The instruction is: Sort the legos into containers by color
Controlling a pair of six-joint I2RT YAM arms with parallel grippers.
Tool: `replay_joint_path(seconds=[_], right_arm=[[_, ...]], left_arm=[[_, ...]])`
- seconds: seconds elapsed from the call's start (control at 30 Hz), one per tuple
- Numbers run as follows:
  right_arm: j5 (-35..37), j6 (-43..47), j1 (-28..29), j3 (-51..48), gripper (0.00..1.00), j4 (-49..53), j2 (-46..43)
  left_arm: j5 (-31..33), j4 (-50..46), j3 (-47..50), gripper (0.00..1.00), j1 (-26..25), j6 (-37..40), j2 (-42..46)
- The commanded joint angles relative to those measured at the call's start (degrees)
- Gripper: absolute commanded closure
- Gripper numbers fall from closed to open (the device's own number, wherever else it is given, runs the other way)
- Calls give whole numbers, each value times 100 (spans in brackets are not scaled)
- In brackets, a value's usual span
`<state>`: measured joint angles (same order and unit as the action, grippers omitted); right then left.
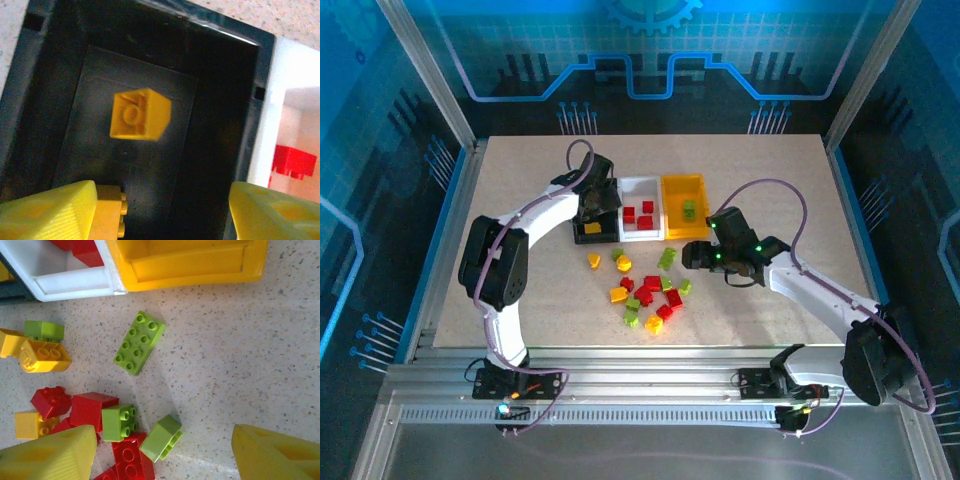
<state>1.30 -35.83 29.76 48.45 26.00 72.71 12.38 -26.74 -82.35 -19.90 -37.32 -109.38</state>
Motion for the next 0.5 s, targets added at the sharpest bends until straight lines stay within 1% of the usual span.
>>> replay_joint_path(seconds=[0.0,0.1,0.13,0.23,0.37,0.47], right_arm=[[-213,-210,-43,-96,27,-23,129],[-261,-541,56,-160,29,-159,372],[-257,-663,122,-176,30,-234,481],[-91,-960,355,-89,32,-338,832],[53,-1339,535,-10,42,-382,1252],[97,-1519,616,14,46,-422,1480]], left_arm=[[-330,32,-6,18,-148,5,639],[-573,318,448,3,-300,-99,1288],[-676,423,676,1,-343,-175,1519],[-1028,723,1365,1,-431,-398,2169],[-1234,969,2368,1,-472,-706,3005],[-1383,1076,2996,1,-479,-852,3524]])
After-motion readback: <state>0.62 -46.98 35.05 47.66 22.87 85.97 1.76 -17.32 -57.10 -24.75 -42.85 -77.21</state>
